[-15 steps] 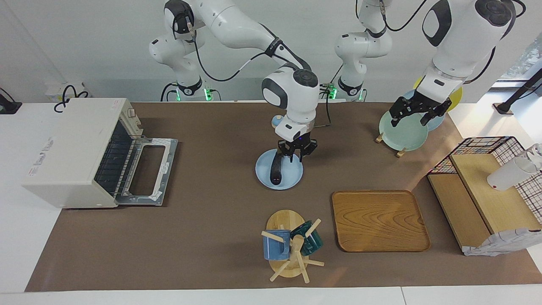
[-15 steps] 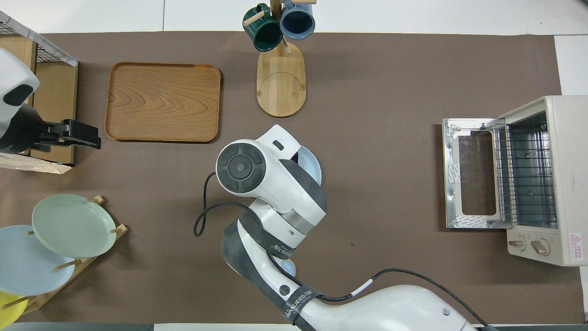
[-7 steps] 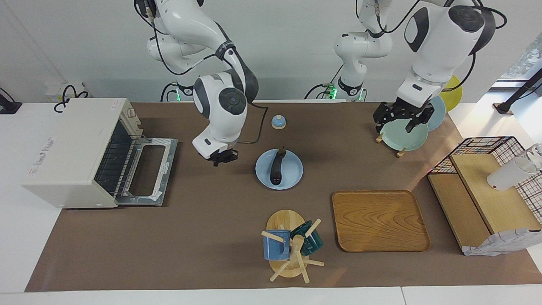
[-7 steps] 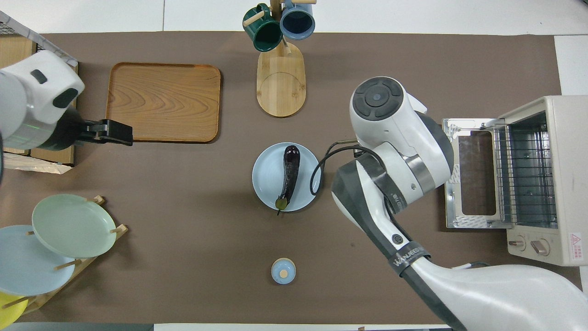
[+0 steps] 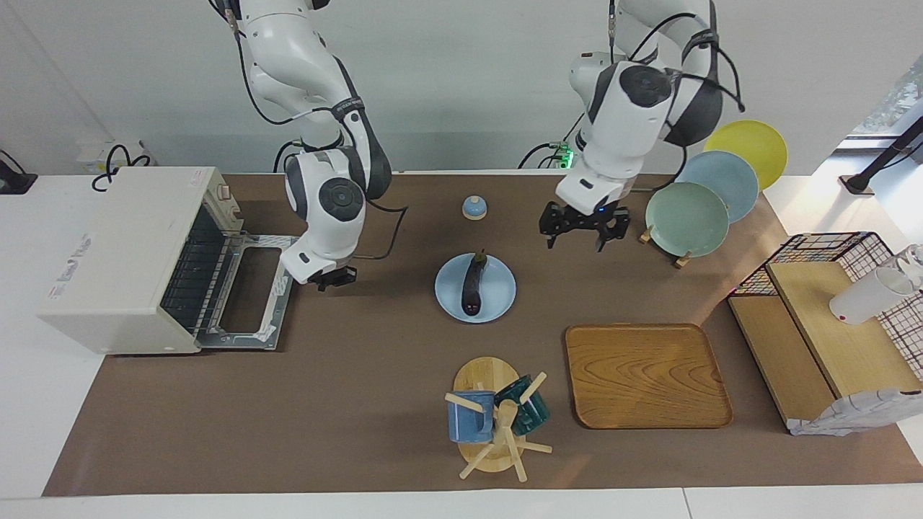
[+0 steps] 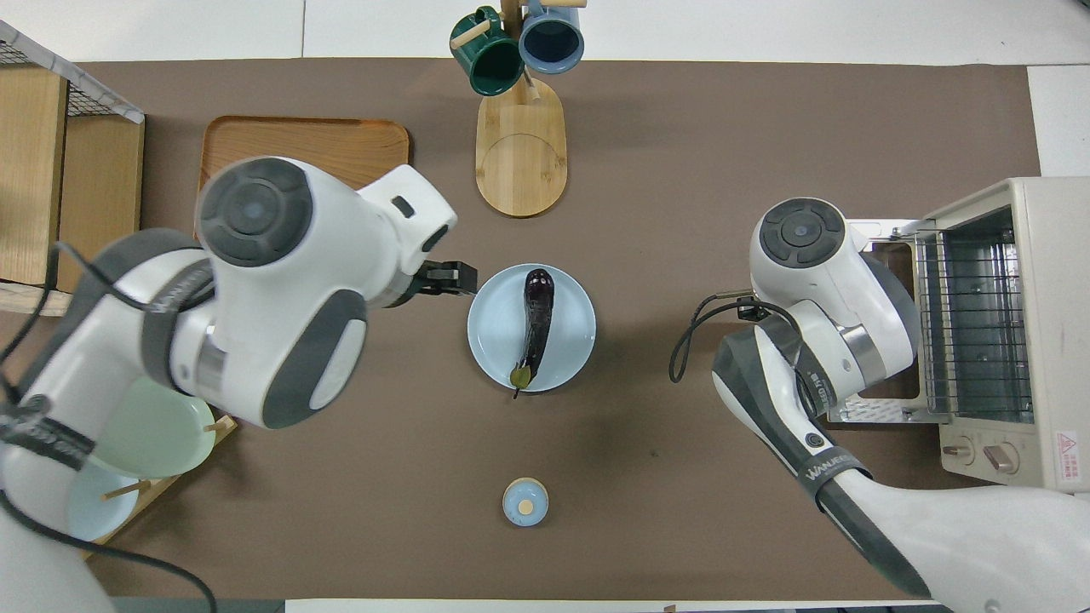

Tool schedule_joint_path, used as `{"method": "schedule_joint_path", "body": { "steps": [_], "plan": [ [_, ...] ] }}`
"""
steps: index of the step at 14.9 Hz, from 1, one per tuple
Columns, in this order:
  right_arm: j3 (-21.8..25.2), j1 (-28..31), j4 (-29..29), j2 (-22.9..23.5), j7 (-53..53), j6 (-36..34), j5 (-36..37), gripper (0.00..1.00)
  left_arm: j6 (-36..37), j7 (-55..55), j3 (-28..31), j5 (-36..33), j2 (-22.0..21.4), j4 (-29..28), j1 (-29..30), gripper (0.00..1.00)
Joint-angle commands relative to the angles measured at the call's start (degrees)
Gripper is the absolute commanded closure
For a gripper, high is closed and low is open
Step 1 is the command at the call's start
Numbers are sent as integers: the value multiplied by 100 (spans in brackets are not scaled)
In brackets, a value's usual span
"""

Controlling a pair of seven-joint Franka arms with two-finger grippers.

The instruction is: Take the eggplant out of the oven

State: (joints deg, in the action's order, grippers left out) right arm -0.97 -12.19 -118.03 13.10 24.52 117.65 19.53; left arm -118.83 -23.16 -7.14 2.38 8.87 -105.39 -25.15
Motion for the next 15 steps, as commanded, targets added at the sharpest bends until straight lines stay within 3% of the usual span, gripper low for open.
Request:
{"method": "schedule_joint_path", "body": {
  "steps": [1, 6, 13, 14, 15],
  "plan": [
    [-87, 173, -290, -238, -237, 205, 121, 100, -964, -312, 107, 35, 202, -498, -472, 0],
    [-87, 454, -607, -300, -237, 566, 192, 98, -1721, -356, 107, 35, 992, -570, -1035, 0],
    [-87, 709, -677, -308, -483, 601, 192, 97, -2030, -383, 107, 35, 1284, -588, -1194, 0],
    [-87, 718, -677, -308, -483, 601, 192, 97, -2013, -383, 107, 35, 1284, -579, -1185, 2],
    [-87, 709, -677, -308, -492, 593, 192, 97, -2013, -374, 107, 35, 1293, -579, -1185, 15]
  ]
}}
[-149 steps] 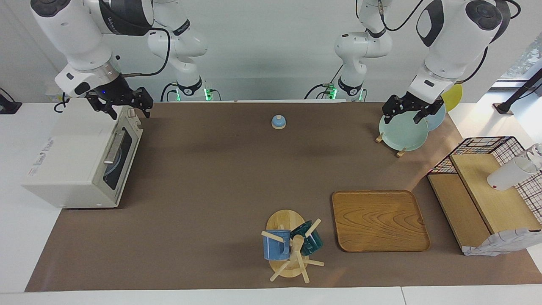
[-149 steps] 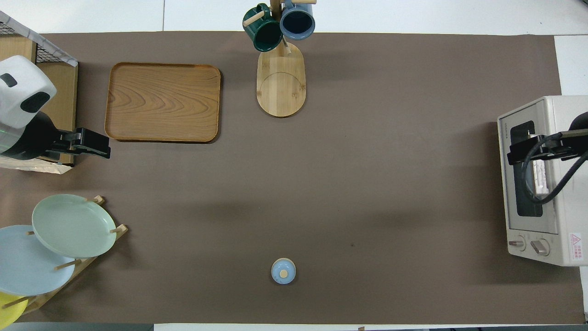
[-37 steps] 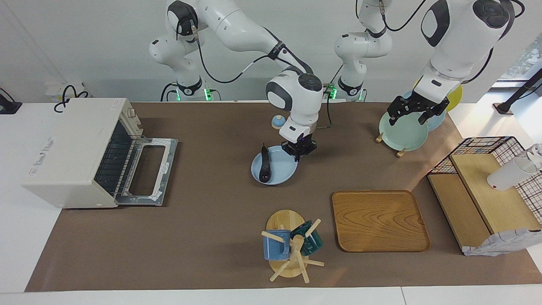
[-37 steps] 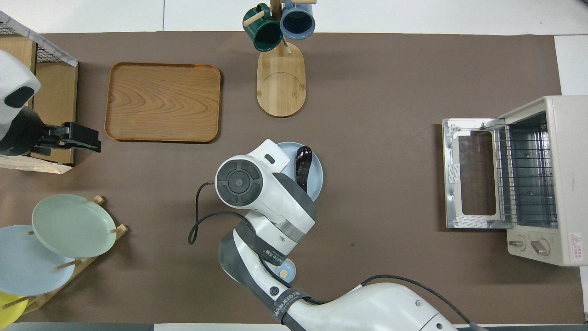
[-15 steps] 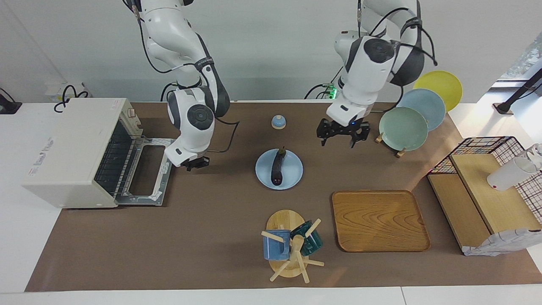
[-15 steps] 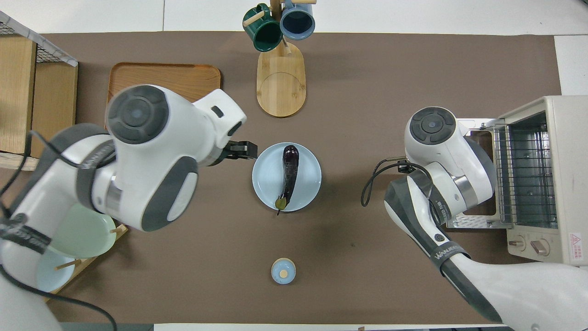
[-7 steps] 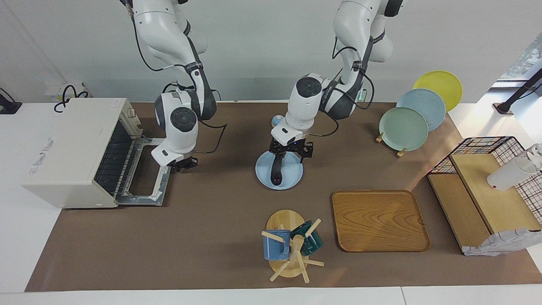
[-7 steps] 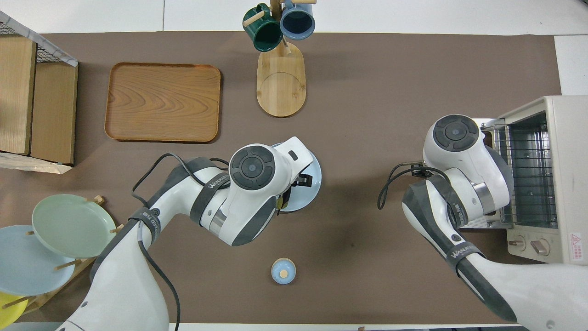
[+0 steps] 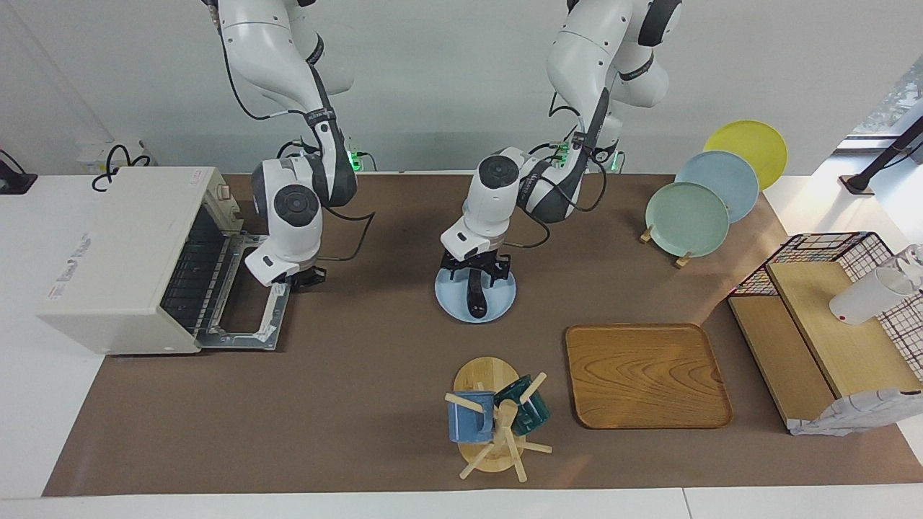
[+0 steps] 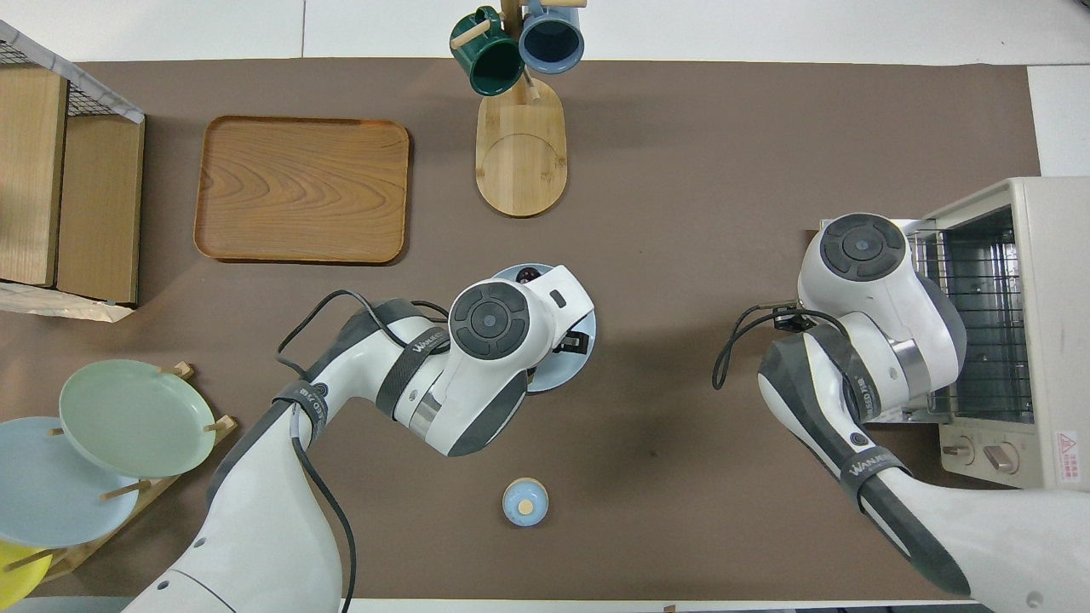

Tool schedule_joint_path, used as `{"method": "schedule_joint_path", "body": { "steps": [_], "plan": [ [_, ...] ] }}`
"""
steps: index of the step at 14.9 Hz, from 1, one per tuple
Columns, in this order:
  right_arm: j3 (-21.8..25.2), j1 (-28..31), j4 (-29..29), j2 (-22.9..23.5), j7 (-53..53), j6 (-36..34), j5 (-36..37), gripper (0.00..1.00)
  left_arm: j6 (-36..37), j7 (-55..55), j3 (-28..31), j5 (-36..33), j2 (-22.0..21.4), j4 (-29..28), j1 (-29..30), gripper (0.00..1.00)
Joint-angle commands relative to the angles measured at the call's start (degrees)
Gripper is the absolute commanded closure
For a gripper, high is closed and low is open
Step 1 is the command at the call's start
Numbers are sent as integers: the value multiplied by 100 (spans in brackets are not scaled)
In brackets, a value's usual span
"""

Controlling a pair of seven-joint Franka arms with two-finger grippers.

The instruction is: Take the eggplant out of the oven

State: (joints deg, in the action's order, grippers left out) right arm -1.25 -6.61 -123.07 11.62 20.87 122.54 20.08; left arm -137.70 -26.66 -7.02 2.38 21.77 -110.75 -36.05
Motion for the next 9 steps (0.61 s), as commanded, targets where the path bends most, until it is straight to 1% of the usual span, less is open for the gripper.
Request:
{"method": "schedule_joint_path", "body": {
  "steps": [1, 3, 4, 6, 9],
  "plan": [
    [-59, 143, -139, -151, -162, 59, 163, 97, -117, -23, 95, 35, 2, -17, -78, 29],
    [-59, 108, 36, -160, -424, -159, 399, 97, -47, -6, 95, 35, 2, 36, -26, 53],
    [-68, 107, 220, -186, -600, -387, 400, 97, -37, -5, 104, 35, 2, 45, -8, 71],
    [-77, 151, 519, -247, -995, -757, 392, 97, 58, 29, 104, 35, -41, 63, 62, 100],
    [-68, 326, 582, -607, -1400, -1091, 374, 96, 540, 47, 95, 35, -147, 360, 291, 100]
  ]
}}
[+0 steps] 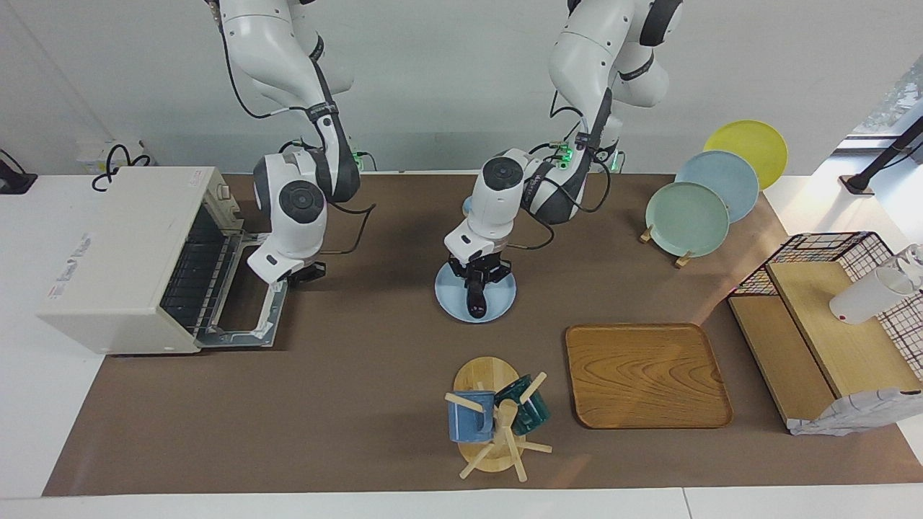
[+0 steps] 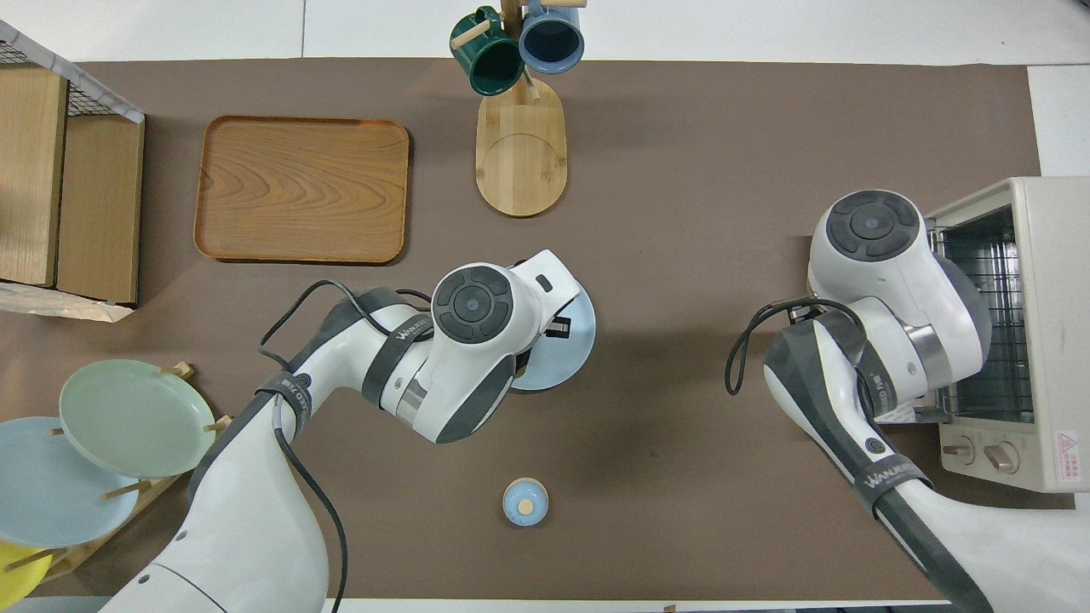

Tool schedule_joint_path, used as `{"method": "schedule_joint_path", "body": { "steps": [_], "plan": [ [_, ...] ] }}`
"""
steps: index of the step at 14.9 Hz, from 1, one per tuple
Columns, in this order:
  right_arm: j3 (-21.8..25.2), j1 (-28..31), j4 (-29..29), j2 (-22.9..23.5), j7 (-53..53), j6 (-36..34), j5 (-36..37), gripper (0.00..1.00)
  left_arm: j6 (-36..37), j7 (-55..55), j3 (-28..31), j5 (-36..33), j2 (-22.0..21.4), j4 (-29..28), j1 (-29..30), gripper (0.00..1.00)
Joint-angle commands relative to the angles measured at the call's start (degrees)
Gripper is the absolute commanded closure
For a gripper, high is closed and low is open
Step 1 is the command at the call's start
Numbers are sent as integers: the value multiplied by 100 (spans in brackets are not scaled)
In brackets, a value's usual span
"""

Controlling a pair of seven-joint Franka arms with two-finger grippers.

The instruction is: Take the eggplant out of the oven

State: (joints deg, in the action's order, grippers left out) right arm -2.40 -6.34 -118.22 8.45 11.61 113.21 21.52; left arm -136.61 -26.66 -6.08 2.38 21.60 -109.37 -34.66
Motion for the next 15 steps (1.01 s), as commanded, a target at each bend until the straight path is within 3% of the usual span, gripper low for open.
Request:
{"method": "schedule_joint_path", "body": {
  "steps": [1, 4, 8, 13, 15],
  "plan": [
    [55, 395, 98, -396, -606, -263, 204, 96, 633, 64, 1, 35, -190, 336, 213, 100],
    [55, 694, 98, -642, -1046, -501, 168, 95, 1126, 82, 1, 35, -393, 643, 608, 100],
    [64, 897, 98, -976, -1328, -870, 37, 93, 1804, 817, 1, 201, -157, 1522, 1565, 100],
    [90, 1117, 98, -1319, -1732, -1038, -33, 91, 1717, 1838, 10, 334, 10, 1567, 2497, 100],
    [117, 1091, 185, -1530, -1777, -1282, -392, 91, 1498, 2155, 19, 325, 212, 1567, 2726, 100]
  ]
}}
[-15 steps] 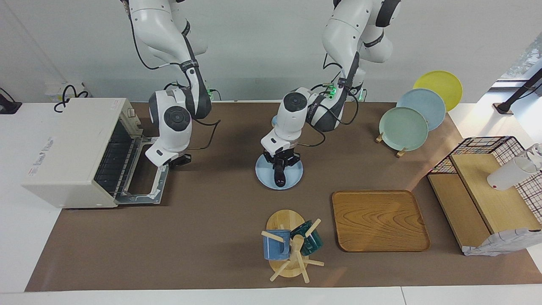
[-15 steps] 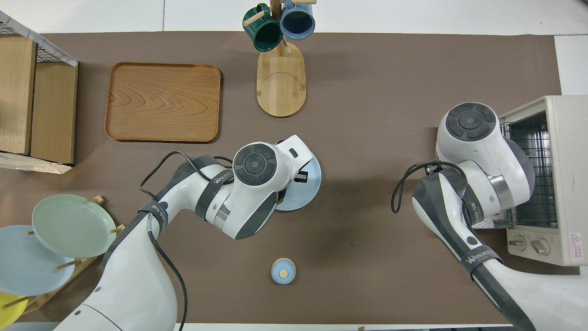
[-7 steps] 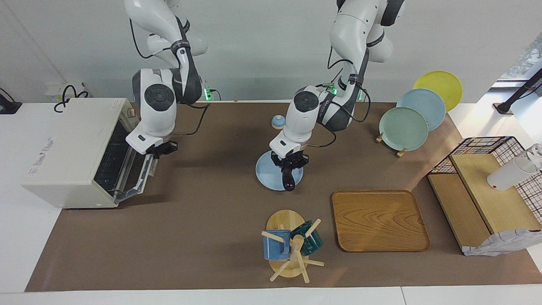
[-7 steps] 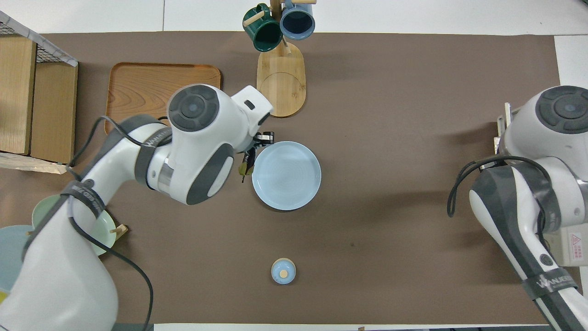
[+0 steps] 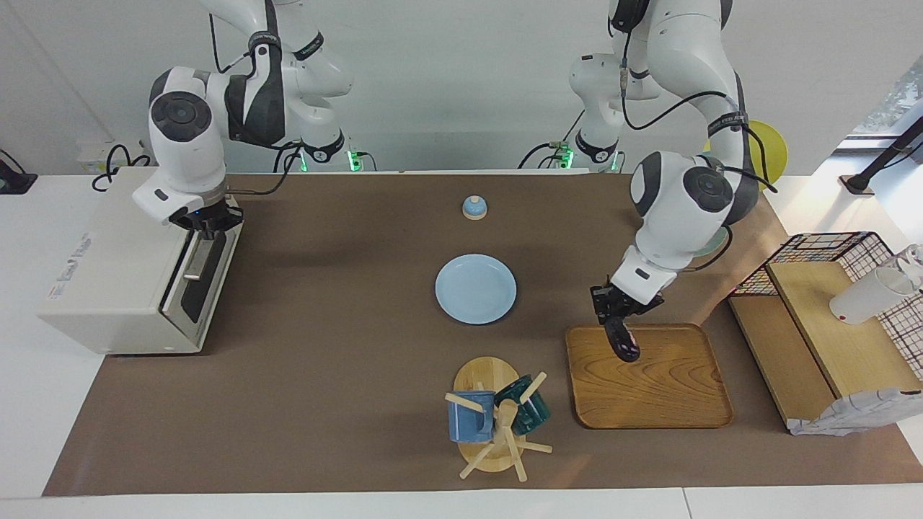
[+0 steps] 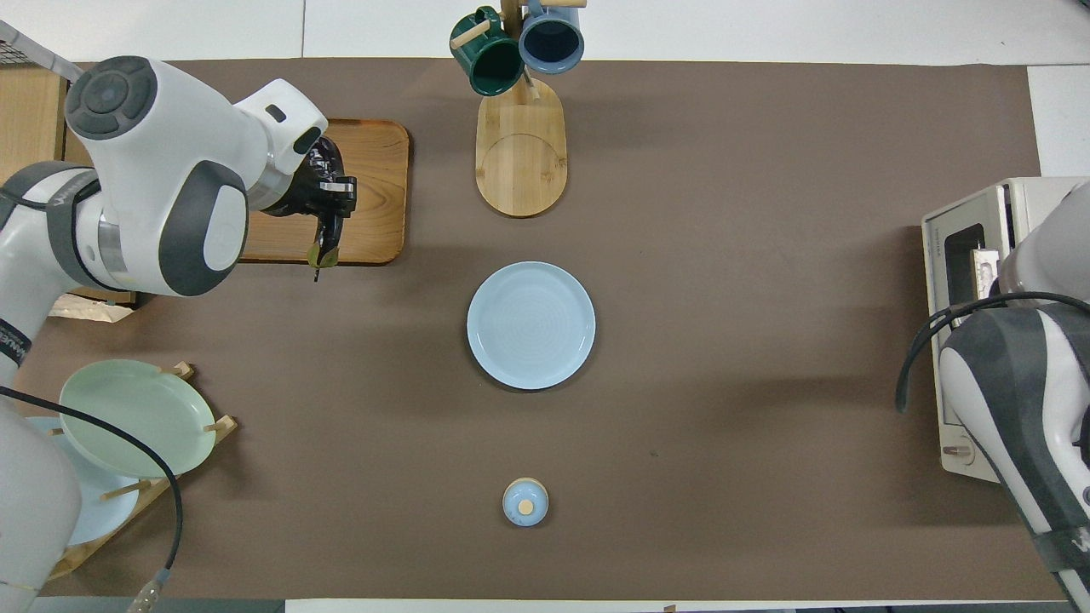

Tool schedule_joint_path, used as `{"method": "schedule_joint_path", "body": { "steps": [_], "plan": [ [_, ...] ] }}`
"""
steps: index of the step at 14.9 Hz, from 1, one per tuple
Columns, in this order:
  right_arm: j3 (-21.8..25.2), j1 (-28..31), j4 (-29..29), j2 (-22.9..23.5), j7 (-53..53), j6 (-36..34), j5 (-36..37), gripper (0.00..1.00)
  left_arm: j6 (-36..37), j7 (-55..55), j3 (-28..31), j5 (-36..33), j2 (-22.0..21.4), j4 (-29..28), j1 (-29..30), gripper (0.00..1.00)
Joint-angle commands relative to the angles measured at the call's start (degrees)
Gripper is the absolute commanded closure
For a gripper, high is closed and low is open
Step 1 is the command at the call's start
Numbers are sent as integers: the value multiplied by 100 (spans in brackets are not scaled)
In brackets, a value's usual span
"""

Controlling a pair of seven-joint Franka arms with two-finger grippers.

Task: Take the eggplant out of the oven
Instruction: 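Carry the eggplant to the wooden tray and lower it with the left gripper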

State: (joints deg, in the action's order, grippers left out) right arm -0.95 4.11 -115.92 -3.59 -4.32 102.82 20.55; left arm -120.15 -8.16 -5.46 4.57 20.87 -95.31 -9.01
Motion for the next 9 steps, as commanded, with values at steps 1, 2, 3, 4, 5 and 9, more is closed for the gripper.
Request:
{"method": "schedule_joint_path", "body": {
  "steps": [1, 2, 3, 4, 5, 9],
  "plan": [
    [-28, 11, 147, -405, -183, -419, -506, 87, -271, 376, -43, 70, 399, 154, 232, 100],
    [-28, 11, 384, -414, -209, -630, -717, 83, -403, 498, -43, 61, 513, 119, 311, 100],
    [-28, 19, 612, -397, -244, -780, -894, 80, -535, 621, -34, 61, 558, 57, 329, 100],
    [-36, 11, 728, -397, -270, -886, -1035, 75, -640, 675, -34, 61, 576, -39, 347, 100],
    [-37, 2, 833, -406, -279, -983, -1193, 70, -746, 675, -34, 61, 602, -110, 391, 100],
    [-37, 2, 1221, -292, -280, -1283, -1931, 37, -887, 728, -25, 61, 725, -154, 426, 100]
  ]
}}
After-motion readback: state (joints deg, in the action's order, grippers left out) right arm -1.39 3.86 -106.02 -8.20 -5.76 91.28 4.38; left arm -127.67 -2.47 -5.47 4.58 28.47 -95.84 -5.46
